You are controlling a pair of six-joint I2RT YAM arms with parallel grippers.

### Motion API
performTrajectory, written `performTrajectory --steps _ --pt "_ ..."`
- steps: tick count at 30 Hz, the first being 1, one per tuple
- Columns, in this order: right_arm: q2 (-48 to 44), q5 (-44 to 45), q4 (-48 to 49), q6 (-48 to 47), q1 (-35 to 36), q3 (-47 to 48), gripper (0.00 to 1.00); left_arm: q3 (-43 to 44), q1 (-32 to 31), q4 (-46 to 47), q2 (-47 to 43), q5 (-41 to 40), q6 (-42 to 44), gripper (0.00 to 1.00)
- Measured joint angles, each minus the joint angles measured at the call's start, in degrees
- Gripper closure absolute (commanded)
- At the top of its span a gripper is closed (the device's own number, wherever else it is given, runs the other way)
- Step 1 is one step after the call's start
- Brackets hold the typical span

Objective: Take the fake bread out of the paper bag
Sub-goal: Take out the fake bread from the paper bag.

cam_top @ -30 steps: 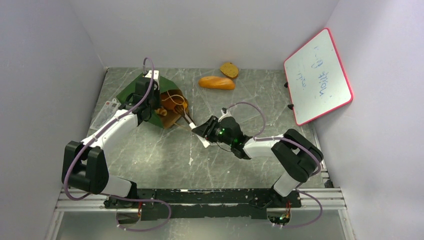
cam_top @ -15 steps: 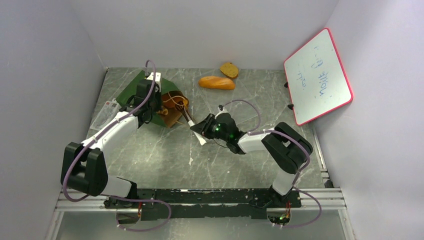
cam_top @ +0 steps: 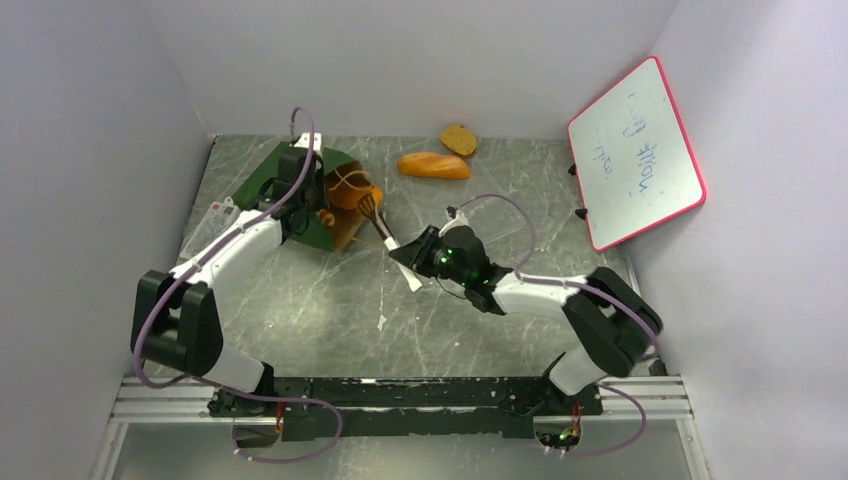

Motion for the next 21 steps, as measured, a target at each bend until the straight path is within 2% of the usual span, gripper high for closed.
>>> performTrajectory --steps 13,21 --pt "-27.0 12.0 -17.0 -2.5 3.5 -7.7 1.00 13.9 -0.2 -3.9 12.4 -4.3 -2.6 0.93" --pt "-39.3 19.9 -25.3 -3.5 6.3 -7.7 1.00 15.6 -0.3 -4.2 16.9 -6.1 -2.4 0.93"
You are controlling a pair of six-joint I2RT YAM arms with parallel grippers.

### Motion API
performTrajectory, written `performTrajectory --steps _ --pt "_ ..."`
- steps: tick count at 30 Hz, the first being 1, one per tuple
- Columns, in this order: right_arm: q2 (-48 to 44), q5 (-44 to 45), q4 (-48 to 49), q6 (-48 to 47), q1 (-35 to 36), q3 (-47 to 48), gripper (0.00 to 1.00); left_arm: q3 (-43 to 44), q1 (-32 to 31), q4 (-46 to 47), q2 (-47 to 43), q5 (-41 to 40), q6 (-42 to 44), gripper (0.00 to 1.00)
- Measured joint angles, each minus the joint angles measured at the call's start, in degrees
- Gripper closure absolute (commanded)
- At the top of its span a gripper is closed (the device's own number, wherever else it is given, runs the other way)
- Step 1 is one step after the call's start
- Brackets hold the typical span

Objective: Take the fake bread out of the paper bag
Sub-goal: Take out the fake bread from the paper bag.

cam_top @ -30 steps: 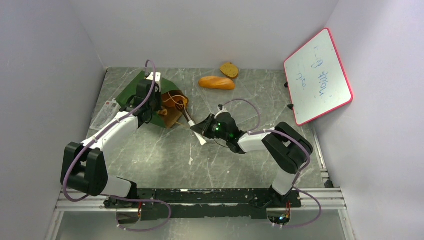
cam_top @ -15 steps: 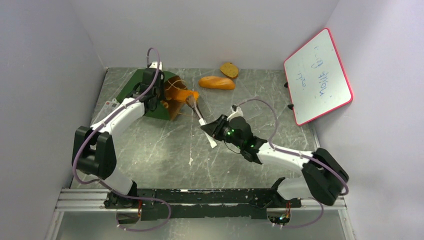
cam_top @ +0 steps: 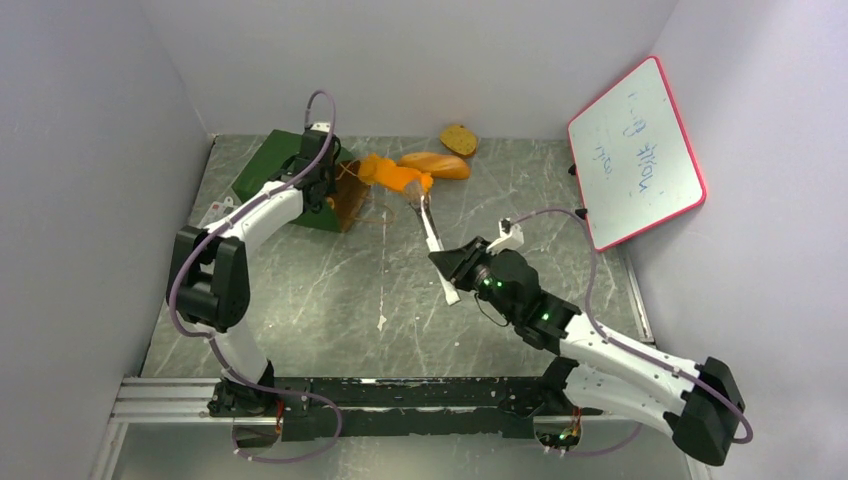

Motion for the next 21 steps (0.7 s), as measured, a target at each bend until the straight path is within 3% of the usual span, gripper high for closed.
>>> performTrajectory --steps 8,21 --pt "-5.9 8.4 -6.0 -0.5 0.5 0.3 1.00 0.4 -0.1 -0.1 0.9 -1.0 0.1 0.93" --pt "-5.6 23.6 -9.1 -0.4 0.3 2.1 1.00 -1.1 -0.1 0.0 -1.8 -0.8 0.0 0.93"
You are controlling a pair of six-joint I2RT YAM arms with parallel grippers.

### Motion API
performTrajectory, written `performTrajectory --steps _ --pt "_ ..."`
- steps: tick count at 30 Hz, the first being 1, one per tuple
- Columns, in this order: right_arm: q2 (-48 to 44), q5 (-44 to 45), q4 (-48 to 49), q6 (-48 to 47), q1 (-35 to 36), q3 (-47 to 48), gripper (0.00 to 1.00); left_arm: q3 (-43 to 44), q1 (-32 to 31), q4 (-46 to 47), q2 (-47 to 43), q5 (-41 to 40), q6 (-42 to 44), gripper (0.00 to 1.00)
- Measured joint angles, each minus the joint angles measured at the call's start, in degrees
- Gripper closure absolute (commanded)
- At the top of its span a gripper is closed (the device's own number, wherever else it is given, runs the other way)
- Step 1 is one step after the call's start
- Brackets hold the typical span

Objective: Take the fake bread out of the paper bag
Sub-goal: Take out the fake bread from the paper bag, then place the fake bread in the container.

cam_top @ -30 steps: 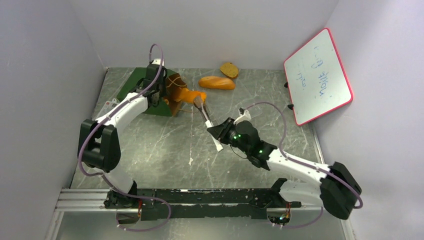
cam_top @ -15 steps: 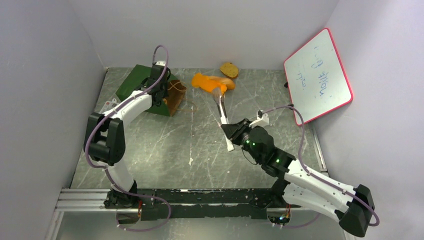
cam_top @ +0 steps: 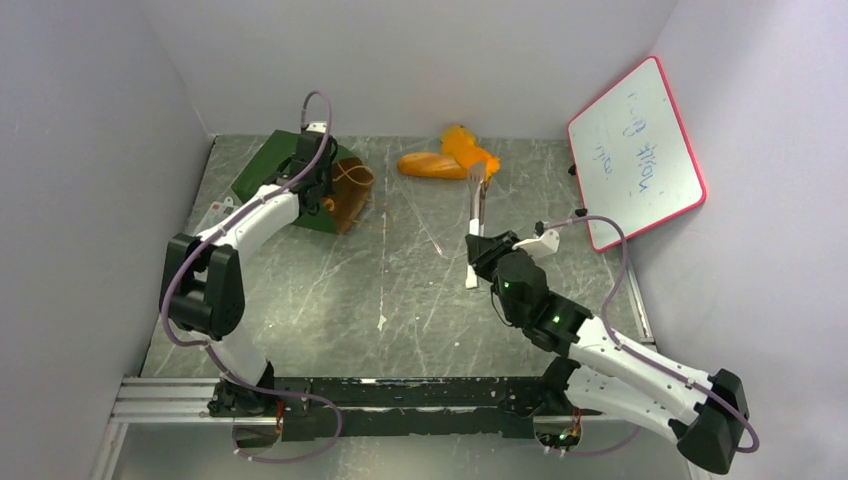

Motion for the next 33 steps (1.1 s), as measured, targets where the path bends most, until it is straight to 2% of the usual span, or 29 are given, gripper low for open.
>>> performTrajectory --steps 12,25,33 --pt "6.8 1.8 1.8 5.0 -6.6 -2.1 1.00 -2.7 -0.7 0.0 -4.4 1.2 0.0 0.93" --pt "11.5 -3.6 0.8 13.6 -11.6 -6.9 1.00 -3.5 -0.9 0.3 -5.6 2.1 -0.2 0.93" --pt "11.8 -6.4 -1.5 19.3 -12.9 -7.7 0.86 -3.7 -1.1 0.4 -5.8 2.5 -0.2 0.93"
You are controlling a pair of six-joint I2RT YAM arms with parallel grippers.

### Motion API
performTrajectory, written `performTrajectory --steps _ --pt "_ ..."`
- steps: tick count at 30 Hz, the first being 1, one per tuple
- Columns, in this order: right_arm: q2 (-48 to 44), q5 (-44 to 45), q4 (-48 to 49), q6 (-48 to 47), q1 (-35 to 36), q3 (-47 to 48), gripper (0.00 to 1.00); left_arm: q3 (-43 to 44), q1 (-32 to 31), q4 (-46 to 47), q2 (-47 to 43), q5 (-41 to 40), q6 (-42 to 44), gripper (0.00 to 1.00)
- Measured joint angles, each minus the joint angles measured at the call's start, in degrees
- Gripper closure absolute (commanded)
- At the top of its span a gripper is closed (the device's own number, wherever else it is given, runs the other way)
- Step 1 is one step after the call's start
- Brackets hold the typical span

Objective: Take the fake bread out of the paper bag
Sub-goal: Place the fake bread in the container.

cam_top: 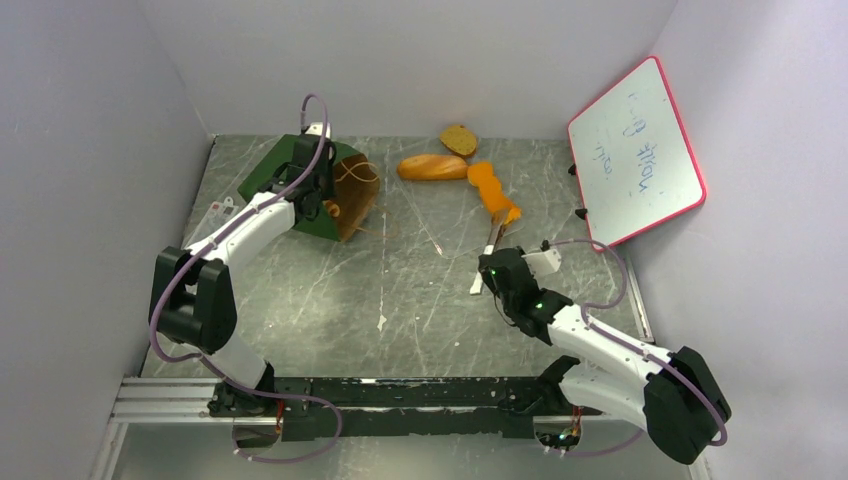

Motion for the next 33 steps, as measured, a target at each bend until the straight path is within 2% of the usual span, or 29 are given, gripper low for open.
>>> performTrajectory --steps 5,11,19,22,33 --pt "0.0 -0.8 -2.6 3.4 -0.2 -0.3 0.75 -0.1 -0.2 0.0 0.0 0.0 0.0 0.93" --pt "-0.6 -1.1 -4.7 5.7 -0.2 -0.8 0.69 -0.2 -0.4 0.0 -0.1 0.1 0.0 0.93" --pt "-2.8 -1.8 -6.7 6.7 -0.2 -0.8 0.65 -0.2 -0.5 0.0 -0.9 0.1 0.0 0.93" --pt "-3.4 -2.0 -7.3 6.8 -0.2 -0.8 0.61 -0.2 -0.5 0.0 -1.1 0.1 0.0 0.93" --pt "-5.8 -2.5 -9.2 6.7 -0.2 -0.8 0.61 -0.2 -0.6 0.0 -1.4 0.1 0.0 0.93"
